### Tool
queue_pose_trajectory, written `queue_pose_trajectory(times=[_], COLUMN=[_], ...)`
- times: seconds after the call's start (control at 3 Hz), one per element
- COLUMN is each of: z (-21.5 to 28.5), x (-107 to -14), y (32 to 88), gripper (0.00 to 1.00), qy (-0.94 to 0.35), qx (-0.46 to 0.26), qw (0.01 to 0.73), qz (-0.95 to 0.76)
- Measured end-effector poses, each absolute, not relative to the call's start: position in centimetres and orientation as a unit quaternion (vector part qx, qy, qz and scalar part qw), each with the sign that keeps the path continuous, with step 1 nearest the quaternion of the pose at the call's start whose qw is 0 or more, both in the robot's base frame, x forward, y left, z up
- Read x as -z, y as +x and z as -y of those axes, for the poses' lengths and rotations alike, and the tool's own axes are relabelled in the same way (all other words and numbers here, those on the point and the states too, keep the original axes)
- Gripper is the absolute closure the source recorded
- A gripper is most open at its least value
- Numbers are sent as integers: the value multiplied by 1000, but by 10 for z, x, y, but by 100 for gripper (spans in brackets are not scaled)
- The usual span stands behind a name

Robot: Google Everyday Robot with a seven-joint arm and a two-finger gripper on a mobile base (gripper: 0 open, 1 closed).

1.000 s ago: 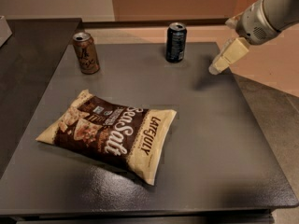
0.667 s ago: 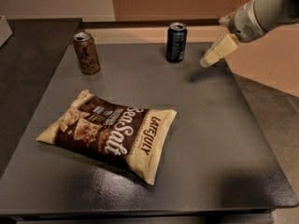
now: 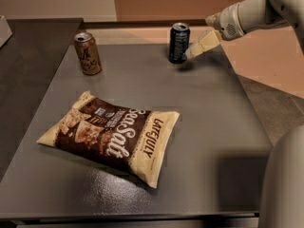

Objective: Knock pepsi can over

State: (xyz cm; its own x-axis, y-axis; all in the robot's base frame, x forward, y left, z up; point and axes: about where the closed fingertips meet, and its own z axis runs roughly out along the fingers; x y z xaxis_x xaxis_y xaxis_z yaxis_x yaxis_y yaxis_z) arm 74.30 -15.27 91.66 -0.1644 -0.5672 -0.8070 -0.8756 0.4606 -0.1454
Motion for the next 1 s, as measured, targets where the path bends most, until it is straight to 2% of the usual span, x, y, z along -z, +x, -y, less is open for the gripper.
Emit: queue_pose_trajectory(times=[1.0], z=[120], x=[-908], y=[792], gripper=[0], qy=[-441], qx=[-233], qw=[475], qz=[-725])
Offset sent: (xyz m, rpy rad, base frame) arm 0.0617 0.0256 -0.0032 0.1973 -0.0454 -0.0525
